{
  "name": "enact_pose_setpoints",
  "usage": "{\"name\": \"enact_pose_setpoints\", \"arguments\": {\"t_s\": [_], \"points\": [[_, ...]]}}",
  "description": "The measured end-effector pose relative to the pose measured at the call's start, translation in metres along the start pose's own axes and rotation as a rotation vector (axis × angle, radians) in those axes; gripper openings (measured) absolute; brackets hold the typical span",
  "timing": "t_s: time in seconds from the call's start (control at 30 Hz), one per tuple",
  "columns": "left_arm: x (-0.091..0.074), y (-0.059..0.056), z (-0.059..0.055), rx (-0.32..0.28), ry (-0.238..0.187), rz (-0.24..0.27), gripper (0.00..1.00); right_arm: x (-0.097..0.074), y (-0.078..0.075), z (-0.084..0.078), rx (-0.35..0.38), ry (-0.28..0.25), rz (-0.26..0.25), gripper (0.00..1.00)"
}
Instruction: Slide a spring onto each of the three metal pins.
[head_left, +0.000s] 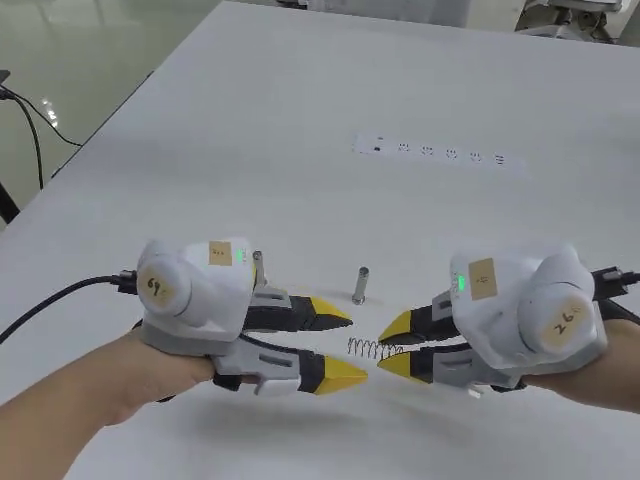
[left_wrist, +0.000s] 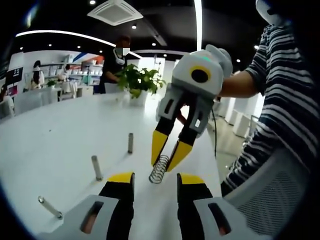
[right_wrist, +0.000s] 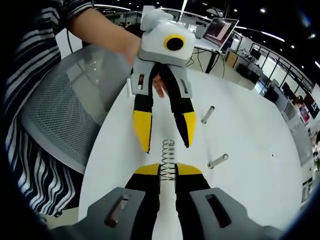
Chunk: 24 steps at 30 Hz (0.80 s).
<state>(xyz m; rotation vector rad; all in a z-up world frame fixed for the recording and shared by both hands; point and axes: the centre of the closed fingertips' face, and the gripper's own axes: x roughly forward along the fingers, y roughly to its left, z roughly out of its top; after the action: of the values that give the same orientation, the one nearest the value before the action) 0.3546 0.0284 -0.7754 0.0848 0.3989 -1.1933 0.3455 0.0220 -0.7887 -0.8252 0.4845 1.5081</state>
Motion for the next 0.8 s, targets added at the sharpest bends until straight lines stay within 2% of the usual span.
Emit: {"name": "enact_pose_setpoints", "arguments": {"t_s": [0.47, 0.8], "points": [[0.005, -0.007, 0.008, 0.03, -0.022, -0.036, 0.08, -0.008, -0.001, 0.007, -0.007, -0.034, 0.0, 0.07], [0.005, -0.013, 0.009, 0.046, -0.024, -0.061, 0.03, -0.01, 0.003, 0.006, -0.017, -0.031, 0.008, 0.08]]}}
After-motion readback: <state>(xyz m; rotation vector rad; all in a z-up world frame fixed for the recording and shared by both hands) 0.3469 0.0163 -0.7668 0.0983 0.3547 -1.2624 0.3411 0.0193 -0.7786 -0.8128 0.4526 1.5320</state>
